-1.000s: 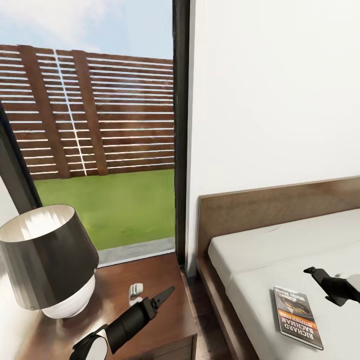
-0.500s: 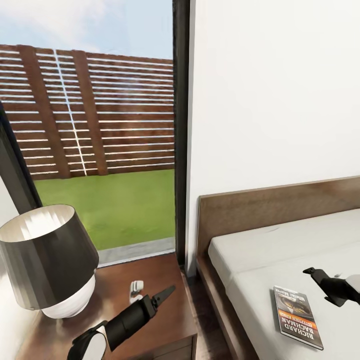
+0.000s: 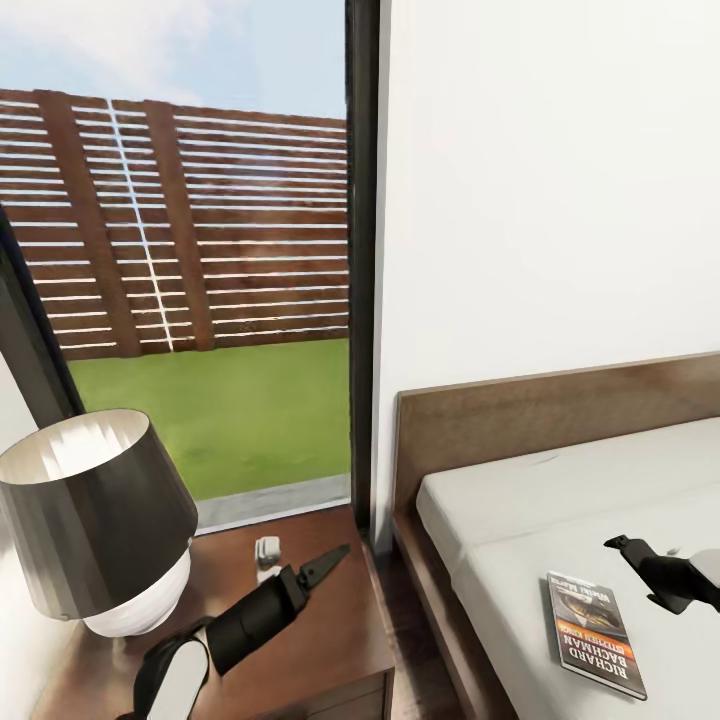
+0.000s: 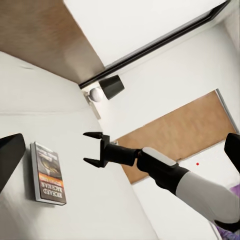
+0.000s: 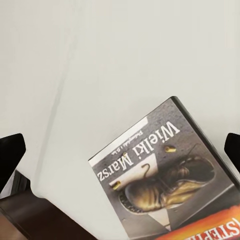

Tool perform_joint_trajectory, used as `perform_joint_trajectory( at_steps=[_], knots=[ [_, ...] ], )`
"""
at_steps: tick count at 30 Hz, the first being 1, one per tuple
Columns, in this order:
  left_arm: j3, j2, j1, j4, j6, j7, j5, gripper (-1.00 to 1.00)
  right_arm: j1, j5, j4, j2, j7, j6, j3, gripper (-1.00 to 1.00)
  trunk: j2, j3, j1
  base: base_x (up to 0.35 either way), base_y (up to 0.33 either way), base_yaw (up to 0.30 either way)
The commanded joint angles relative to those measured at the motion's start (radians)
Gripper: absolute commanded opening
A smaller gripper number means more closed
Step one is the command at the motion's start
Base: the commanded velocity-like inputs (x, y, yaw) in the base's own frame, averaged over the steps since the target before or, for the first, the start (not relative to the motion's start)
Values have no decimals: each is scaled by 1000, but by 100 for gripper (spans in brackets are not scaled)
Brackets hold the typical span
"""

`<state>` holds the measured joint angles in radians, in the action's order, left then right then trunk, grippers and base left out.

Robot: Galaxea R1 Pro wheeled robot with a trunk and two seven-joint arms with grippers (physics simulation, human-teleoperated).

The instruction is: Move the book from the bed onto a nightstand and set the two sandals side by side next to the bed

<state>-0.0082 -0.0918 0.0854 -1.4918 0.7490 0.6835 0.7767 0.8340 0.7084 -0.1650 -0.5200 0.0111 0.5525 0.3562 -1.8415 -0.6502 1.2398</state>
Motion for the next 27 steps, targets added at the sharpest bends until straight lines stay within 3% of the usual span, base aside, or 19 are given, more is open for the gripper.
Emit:
perform_joint_trajectory(
  at_steps=[1, 9, 17, 27],
  knots=[
    [1, 0, 5, -1, 7, -7, 9, 100, 0, 1, -1, 0, 1, 4, 3, 100, 0, -1, 0, 0, 0, 0],
    [1, -4, 22, -4, 11, -69, 28, 100, 0, 1, 0, -1, 1, 4, 3, 100, 0, -1, 0, 0, 0, 0],
    [1, -5, 27, -5, 12, -91, 49, 100, 0, 0, 0, -1, 1, 4, 3, 100, 0, -1, 0, 0, 0, 0],
    [1, -5, 28, -5, 11, -95, 54, 100, 0, -1, -4, -1, 1, 4, 3, 100, -70, -32, 38, 0, 0, 0]
  ],
)
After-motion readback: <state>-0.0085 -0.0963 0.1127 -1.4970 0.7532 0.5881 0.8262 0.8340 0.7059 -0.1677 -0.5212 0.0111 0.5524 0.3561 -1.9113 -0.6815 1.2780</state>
